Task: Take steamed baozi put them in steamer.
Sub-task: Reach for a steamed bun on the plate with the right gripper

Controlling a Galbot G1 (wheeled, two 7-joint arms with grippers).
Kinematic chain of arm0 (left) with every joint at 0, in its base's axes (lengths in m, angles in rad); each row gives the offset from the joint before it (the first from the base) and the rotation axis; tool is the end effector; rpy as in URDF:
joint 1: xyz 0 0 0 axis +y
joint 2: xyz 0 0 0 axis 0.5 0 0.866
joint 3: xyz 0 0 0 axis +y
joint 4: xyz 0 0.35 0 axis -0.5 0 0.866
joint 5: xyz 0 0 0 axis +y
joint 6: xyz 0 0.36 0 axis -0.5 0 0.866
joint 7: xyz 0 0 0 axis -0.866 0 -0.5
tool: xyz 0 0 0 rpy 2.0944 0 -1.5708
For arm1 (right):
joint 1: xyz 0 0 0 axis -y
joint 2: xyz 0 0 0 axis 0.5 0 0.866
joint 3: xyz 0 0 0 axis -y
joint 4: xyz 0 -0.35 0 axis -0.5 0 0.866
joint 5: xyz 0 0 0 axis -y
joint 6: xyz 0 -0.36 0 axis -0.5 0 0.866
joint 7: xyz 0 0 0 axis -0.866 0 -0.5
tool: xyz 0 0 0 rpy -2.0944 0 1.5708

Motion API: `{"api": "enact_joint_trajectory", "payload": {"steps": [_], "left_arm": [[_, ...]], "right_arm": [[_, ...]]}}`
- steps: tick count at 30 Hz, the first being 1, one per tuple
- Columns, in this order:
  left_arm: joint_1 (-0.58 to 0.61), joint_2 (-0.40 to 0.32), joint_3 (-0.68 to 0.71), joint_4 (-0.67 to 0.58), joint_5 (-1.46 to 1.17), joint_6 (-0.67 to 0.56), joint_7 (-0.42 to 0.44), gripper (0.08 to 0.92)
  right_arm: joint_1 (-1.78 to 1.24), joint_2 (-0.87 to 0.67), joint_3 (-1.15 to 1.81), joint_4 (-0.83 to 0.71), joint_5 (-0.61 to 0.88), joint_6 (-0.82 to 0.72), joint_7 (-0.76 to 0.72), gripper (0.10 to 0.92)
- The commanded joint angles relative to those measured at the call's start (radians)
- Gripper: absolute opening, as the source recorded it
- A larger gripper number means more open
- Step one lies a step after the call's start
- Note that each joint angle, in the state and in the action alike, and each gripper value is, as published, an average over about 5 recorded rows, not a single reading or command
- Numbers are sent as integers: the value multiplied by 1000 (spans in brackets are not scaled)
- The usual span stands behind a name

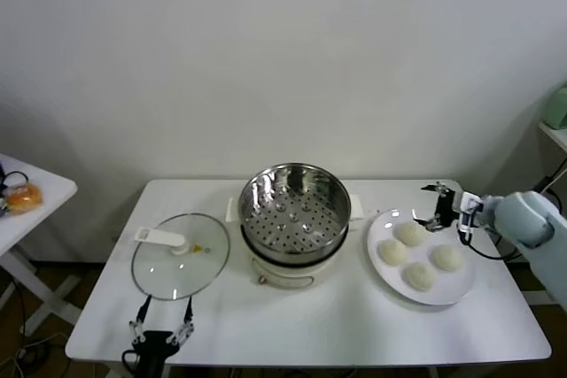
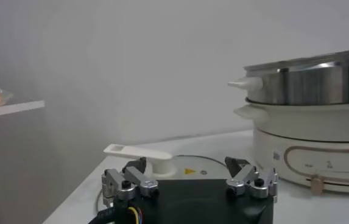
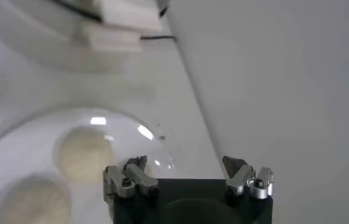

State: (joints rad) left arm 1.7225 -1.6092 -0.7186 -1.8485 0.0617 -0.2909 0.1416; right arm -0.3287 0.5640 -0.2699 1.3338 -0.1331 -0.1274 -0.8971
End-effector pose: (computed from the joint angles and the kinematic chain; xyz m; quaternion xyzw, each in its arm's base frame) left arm 0.1065 0.0574 -0.4103 0.0094 -0.9958 -0.0658 0.0627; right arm 0.4764 -0.2339 -0.1720 0.3934 -0.6875 0.5351 0.2935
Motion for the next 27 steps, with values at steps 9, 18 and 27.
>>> {"api": "enact_joint_trajectory", "payload": {"steps": [9,18,27], "left_arm": [[0,-21,6,5,22,-9,4,823],[1,-23,3,16,30,-16,13,823],[4,-19,-14,25,31,-23,16,823]], "right_arm": [[520,169,-578,-425,-109,202,-336,823],[459,341,-531,-599,-97,209,-349,823],[400,455,-449,-747,-167,235,-348,823]]}}
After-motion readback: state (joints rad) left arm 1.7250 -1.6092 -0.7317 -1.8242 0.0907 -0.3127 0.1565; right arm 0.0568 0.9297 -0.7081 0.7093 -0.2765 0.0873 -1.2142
